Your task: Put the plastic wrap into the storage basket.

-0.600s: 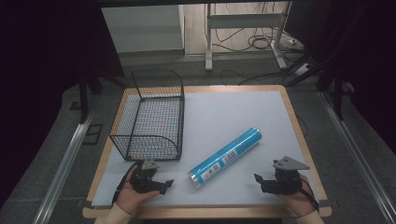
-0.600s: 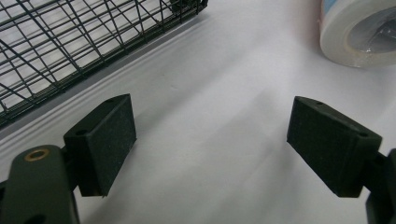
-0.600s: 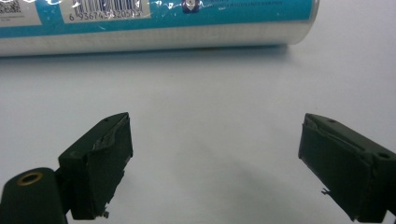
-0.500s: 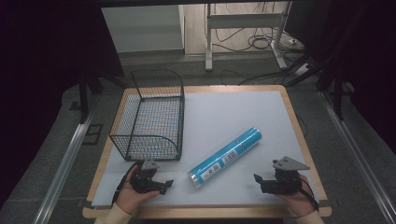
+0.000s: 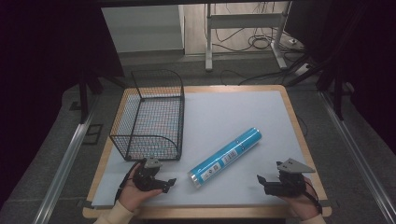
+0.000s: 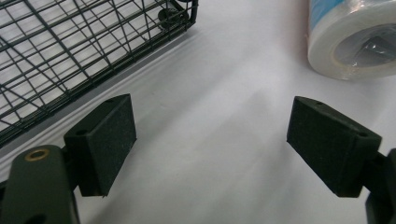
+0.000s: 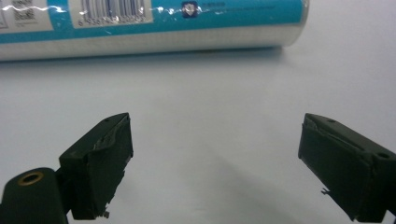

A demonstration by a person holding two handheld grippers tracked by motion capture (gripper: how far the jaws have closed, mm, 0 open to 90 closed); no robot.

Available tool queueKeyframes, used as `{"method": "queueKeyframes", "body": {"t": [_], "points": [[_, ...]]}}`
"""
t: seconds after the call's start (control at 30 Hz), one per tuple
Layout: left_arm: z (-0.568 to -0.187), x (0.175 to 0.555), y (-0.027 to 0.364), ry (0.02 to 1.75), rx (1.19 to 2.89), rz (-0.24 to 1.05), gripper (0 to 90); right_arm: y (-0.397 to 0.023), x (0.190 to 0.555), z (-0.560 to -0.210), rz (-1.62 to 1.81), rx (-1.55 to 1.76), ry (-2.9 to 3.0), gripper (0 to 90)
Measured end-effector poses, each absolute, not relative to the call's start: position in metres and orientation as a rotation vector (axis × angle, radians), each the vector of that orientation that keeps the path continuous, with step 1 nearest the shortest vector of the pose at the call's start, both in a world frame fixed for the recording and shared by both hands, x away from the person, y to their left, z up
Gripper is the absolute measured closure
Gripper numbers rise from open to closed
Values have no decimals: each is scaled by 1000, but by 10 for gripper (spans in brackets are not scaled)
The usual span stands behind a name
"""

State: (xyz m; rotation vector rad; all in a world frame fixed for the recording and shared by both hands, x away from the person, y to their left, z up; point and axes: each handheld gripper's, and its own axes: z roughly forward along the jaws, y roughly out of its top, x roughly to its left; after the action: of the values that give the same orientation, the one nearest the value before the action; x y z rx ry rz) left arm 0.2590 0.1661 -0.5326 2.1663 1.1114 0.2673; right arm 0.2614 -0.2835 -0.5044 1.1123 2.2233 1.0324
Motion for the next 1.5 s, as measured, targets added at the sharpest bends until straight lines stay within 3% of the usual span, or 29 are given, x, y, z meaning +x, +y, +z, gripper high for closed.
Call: {"method": "queueKeyframes", "body": {"t": [0.83,1.5], "points": [[-466,254,141,1015,2147,322,163,-283,262,-505,1037,1113,2226,109],[-446,267,104,915,2227,311,157,-284,263,-506,1022,1112,2232,111]]}}
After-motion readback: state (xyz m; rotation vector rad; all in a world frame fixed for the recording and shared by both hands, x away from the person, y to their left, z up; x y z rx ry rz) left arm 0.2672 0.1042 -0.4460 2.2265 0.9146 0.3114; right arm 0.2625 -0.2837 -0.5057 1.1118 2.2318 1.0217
